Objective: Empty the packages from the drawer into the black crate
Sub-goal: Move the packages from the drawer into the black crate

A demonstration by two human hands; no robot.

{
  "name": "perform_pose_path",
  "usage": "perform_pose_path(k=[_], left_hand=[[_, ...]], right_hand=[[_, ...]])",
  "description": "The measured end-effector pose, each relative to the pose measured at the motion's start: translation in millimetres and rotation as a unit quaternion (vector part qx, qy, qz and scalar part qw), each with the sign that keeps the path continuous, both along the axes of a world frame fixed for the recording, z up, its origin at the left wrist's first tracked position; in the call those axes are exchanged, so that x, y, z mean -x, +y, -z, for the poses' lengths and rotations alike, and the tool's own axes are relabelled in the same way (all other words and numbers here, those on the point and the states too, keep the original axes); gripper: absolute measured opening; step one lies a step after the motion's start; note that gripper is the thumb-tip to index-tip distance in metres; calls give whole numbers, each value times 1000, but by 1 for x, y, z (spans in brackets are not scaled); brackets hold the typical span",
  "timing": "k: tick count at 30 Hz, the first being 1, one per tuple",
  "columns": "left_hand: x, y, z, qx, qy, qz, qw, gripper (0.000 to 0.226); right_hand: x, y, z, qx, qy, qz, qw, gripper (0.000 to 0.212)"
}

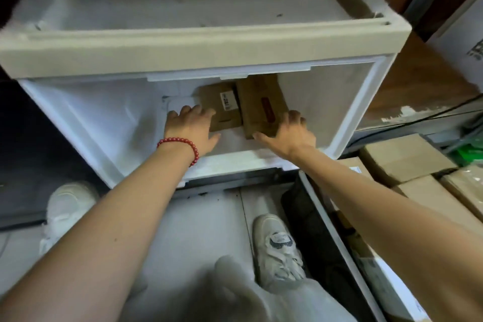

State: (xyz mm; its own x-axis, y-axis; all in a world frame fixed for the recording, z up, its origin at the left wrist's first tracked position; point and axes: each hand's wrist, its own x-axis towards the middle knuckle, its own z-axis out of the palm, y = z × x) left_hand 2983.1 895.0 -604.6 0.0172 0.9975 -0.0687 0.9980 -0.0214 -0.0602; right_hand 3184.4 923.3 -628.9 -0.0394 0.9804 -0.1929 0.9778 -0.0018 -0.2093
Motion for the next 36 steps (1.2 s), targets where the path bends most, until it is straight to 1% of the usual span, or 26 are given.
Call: perform_pose_path(k=[3, 6, 8, 10, 15, 17, 19, 21, 24, 26, 28, 30, 33, 36], left_hand=[[3, 17, 7, 1, -11, 19, 1000, 55], [7, 25, 18, 9, -39, 5, 999, 53], [8, 22, 26, 16, -74, -35, 996, 53], [6, 17, 36, 27, -103, -67, 992, 51], [5, 4, 52, 41, -74, -53, 995, 53], [9, 4, 52, 37, -70, -52, 996, 51], [15, 3, 49, 27, -76, -59, 995, 47], [18, 2, 46, 15, -89, -74, 993, 45], [19, -4, 39, 2, -98, -83, 992, 46], [16, -13, 35, 1, -118, -94, 989, 46], [11, -23, 29, -5, -143, -108, 984, 46], [6, -35, 20, -7, -164, -130, 978, 48], [5, -50, 5, 1, -165, -136, 977, 53], [6, -66, -15, 10, -196, -137, 971, 62]], right_hand=[[12, 25, 12, 23, 34, 50, 998, 109], [24, 40, 30, 34, 36, 66, 997, 111], [32, 44, 41, 39, 37, 73, 996, 112], [38, 48, 51, 28, 58, 102, 993, 113], [54, 62, 62, -46, 59, 187, 980, 110], [54, 65, 61, -33, 71, 223, 972, 122], [50, 66, 59, -9, 94, 236, 967, 130], [45, 64, 54, -2, 129, 230, 965, 129], [43, 55, 34, -1, 217, 245, 945, 120], [44, 39, 19, -5, 222, 227, 948, 118], [42, 17, 11, -22, 215, 187, 958, 118], [38, -7, 4, -44, 226, 153, 961, 117], [32, -36, -17, -78, 254, 124, 956, 112], [25, -66, -39, -99, 288, 98, 947, 115]])
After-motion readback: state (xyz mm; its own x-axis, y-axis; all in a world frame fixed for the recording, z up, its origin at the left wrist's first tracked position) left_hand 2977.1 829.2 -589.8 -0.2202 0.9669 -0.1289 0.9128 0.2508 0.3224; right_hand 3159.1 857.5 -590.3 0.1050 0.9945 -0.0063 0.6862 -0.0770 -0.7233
